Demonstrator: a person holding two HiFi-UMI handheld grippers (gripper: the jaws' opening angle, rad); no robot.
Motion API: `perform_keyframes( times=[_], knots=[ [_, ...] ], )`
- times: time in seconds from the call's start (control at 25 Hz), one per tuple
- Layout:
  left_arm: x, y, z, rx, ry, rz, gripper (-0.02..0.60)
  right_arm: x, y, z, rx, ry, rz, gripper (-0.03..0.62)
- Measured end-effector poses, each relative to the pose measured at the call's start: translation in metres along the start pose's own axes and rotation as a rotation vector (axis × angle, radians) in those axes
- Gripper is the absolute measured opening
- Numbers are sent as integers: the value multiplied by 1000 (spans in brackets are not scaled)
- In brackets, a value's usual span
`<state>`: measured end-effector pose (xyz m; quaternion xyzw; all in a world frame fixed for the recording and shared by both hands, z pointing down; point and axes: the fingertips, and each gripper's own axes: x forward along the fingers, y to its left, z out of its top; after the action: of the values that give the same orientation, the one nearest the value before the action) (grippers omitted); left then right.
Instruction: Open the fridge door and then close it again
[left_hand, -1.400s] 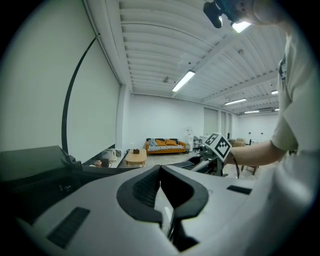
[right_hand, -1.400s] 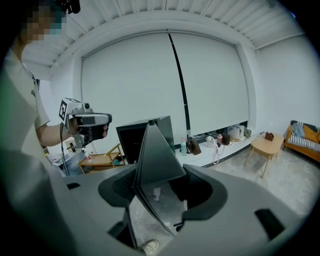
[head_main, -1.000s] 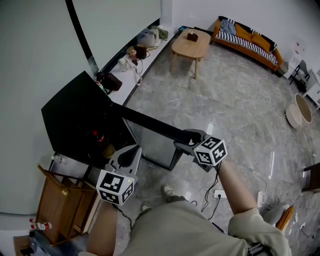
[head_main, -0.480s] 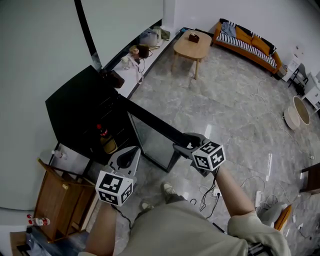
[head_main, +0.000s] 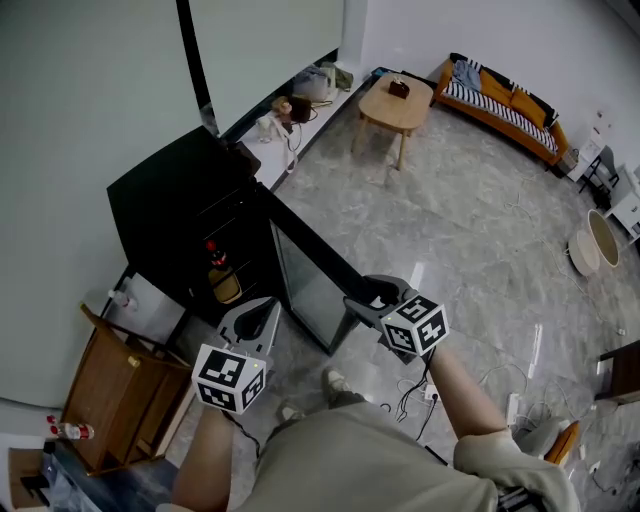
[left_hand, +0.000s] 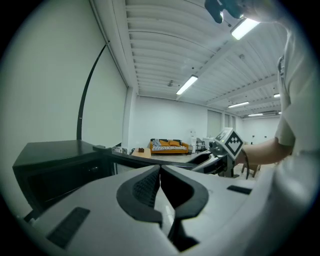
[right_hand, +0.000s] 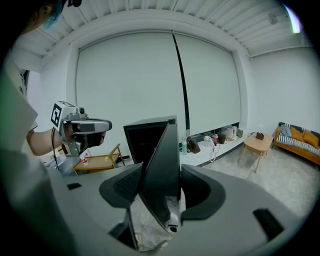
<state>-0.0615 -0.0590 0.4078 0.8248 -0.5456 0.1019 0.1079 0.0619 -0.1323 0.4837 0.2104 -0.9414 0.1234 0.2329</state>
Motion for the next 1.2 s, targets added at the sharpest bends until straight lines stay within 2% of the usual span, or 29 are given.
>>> perform_keyframes(
  times=[0.28, 0.6, 1.0, 1.2],
  knots=[
    [-19, 7, -8, -18, -5, 16, 8, 6, 31, 1, 11, 8, 28, 232],
    [-34, 18, -30, -53, 14, 33, 8, 17, 60, 1, 35, 14, -18, 233],
    [-38, 16, -36, -65, 19, 30, 8, 25, 91, 7, 105, -6, 46, 244],
    [-45, 19, -46, -77, 33, 40, 8, 33, 110, 9, 106, 7, 64, 247]
  ],
)
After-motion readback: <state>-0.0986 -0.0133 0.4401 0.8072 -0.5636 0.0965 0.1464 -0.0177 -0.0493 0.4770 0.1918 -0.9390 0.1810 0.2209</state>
